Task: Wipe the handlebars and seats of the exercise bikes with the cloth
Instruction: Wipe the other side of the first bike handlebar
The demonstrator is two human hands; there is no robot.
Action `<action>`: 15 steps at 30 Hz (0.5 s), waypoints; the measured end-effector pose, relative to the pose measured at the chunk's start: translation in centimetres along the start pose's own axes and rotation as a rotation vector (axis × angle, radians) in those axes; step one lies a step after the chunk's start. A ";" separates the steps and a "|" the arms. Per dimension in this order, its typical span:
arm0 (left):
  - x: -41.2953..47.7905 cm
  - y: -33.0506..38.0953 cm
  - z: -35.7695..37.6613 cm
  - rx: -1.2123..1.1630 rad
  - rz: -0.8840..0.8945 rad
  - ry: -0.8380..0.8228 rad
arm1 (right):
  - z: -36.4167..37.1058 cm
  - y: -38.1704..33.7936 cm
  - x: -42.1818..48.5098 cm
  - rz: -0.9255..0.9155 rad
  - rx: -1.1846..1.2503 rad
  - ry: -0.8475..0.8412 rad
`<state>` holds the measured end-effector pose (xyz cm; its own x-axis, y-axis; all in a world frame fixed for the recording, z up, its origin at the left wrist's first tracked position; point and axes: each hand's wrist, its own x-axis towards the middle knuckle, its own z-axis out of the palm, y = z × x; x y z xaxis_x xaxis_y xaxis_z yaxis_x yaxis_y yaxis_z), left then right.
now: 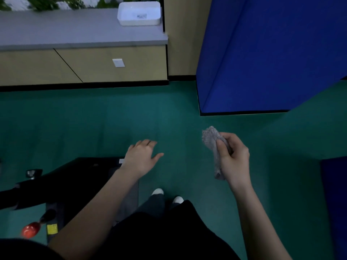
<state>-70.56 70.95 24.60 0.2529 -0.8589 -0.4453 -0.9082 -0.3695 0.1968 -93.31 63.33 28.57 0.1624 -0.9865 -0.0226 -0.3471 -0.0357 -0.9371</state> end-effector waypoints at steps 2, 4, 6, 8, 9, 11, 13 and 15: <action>0.7 -0.6 -0.4 0.001 -0.018 -0.005 | 0.6 0.0 0.9 0.010 0.017 -0.021; 1.7 -1.1 -1.0 -0.012 -0.026 0.020 | 1.3 0.0 2.1 0.019 0.013 -0.049; 3.2 -1.5 -1.6 -0.028 -0.028 0.053 | 2.2 -0.1 3.7 0.018 -0.009 -0.068; 5.2 -2.0 -2.4 -0.040 -0.021 0.083 | 3.2 -0.5 5.8 -0.002 -0.040 -0.075; 6.4 -2.2 -2.9 -0.044 -0.018 0.098 | 3.7 -0.8 7.0 -0.016 -0.057 -0.078; 8.7 -2.7 -4.0 -0.060 -0.012 0.128 | 5.0 -1.4 9.5 -0.035 -0.088 -0.085; 11.0 -3.5 -5.5 -0.094 -0.011 0.154 | 6.4 -2.4 12.1 -0.044 -0.112 -0.100; 12.9 -4.6 -7.1 -0.133 -0.022 0.179 | 8.2 -3.7 14.6 -0.060 -0.134 -0.136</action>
<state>-60.75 59.10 24.17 0.3379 -0.8951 -0.2910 -0.8530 -0.4219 0.3072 -82.09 50.36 28.85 0.3066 -0.9515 -0.0238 -0.4516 -0.1234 -0.8837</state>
